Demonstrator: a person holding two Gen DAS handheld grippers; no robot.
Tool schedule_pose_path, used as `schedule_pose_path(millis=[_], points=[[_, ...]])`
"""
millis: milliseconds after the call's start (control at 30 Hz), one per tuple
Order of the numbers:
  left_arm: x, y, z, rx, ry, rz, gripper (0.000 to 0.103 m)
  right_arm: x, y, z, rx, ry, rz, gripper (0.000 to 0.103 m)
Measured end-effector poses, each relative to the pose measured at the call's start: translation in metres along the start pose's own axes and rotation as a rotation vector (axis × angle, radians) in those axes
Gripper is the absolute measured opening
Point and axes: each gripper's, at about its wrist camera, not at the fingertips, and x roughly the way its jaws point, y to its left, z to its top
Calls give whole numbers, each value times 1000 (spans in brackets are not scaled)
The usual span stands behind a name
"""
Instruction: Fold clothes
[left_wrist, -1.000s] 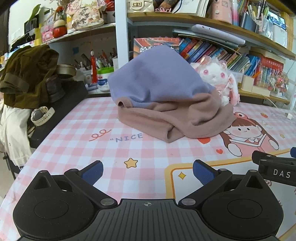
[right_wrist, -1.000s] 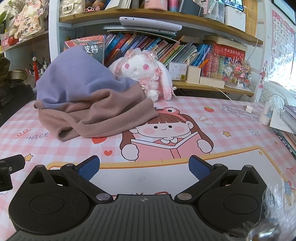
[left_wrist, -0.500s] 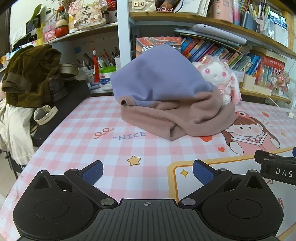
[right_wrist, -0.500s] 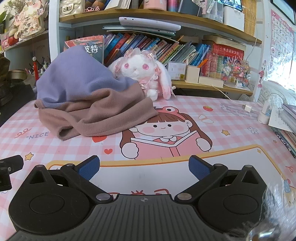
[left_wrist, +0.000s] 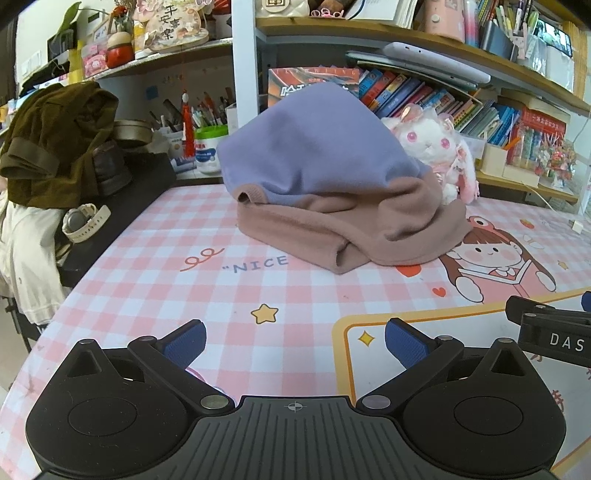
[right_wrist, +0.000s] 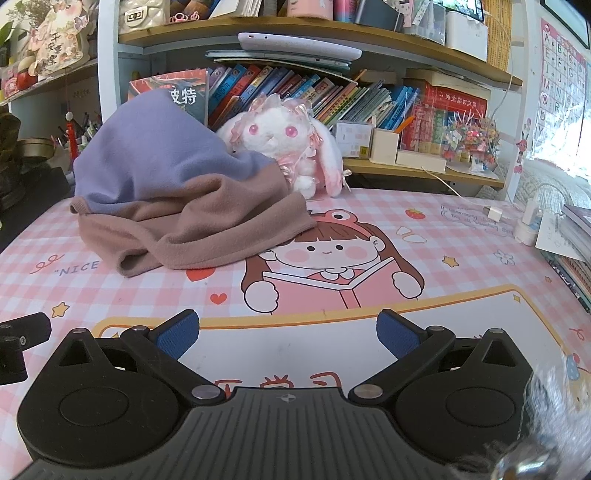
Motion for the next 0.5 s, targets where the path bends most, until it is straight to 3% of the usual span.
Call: schedule_pose_path(millis=[500], points=[[16,5,4,5,20,4,103,9,7,4,5,22,2,103]])
